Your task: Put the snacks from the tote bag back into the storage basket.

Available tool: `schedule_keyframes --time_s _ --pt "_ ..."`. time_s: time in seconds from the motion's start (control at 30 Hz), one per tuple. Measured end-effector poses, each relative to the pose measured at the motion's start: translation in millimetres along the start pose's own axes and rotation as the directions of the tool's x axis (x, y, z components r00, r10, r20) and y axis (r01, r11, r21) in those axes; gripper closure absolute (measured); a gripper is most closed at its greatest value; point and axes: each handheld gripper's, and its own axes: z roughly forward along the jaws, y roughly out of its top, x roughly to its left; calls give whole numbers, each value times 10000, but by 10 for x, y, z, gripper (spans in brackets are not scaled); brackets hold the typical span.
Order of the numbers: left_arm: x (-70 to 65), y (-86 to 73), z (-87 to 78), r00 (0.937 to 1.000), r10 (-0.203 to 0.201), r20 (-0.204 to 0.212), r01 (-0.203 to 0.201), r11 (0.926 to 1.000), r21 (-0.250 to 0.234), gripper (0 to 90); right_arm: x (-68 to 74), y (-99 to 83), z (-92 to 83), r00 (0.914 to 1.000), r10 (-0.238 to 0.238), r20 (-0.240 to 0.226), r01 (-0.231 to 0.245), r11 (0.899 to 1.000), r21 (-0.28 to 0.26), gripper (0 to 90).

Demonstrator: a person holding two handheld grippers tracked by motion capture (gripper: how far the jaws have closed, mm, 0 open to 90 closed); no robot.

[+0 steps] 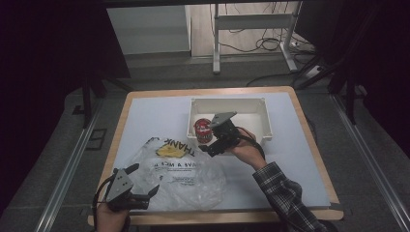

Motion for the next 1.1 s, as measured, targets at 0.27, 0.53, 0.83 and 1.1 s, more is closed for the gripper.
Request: schedule_keyframes --time_s 0.27,0.53,0.83,1.1 --pt "12 -7 -9 10000 -85 -27 85 10000 -41 39 15 -16 -19 9998 -205 13 205 9998 75 37" --pt "8 -7 -5 10000 -28 2 28 10000 12 39 65 -43 -8 9997 -250 -12 250 9996 123 37" --pt "7 -7 -5 10000 -75 37 75 10000 -46 39 126 -52 -8 9996 -234 -147 237 9995 214 37" --pt "22 -4 -15 9999 -118 81 119 9999 -125 35 166 -74 -40 9996 -134 -265 138 9998 148 37"
